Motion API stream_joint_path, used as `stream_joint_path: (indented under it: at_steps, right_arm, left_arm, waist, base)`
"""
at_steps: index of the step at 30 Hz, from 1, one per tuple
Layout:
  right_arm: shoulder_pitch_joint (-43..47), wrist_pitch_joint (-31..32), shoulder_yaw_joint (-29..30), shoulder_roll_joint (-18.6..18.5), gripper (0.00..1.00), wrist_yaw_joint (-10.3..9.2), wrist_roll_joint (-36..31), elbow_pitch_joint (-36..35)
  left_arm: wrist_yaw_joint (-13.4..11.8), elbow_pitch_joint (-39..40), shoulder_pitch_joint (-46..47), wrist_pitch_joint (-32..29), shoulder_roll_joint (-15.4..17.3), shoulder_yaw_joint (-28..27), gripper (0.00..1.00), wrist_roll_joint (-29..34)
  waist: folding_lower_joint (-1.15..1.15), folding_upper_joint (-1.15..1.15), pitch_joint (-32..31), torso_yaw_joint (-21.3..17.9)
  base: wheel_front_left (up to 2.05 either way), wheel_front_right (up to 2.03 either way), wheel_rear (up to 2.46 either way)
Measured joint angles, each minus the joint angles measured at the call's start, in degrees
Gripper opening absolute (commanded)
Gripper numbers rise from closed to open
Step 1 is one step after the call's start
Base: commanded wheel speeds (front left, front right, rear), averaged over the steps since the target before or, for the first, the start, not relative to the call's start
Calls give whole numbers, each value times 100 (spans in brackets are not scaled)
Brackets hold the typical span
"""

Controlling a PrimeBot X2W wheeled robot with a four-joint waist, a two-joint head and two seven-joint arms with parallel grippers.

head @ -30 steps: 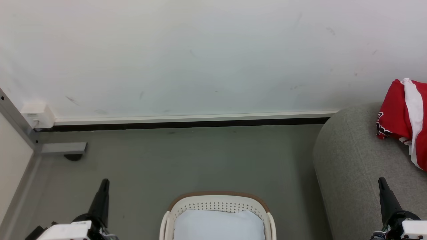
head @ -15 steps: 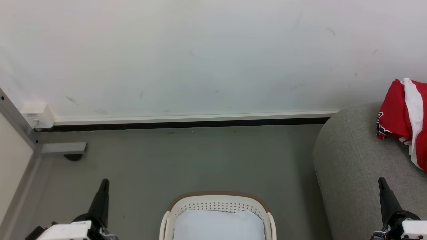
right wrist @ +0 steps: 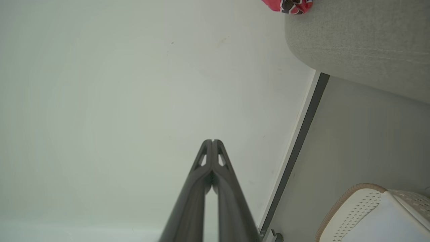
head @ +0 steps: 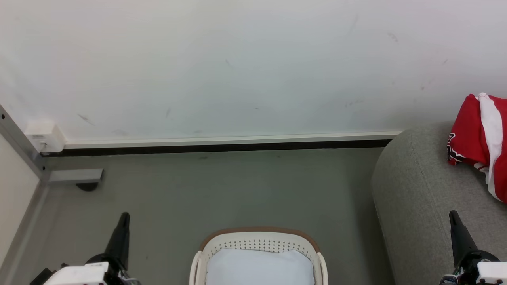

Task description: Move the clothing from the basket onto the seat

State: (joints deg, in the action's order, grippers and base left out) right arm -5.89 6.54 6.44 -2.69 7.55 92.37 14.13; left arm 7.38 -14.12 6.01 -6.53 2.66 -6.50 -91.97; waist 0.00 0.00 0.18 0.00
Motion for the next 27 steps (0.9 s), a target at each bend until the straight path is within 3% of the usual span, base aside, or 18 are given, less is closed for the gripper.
stream_joint_path:
  at_steps: [27]
  right_arm:
    - [-1, 0, 0, 0, 0, 0, 0, 0]
  left_arm:
    - [0, 0, 0, 0, 0, 0, 0, 0]
  waist:
    - [0, 0, 0, 0]
  base:
    - [0, 0, 0]
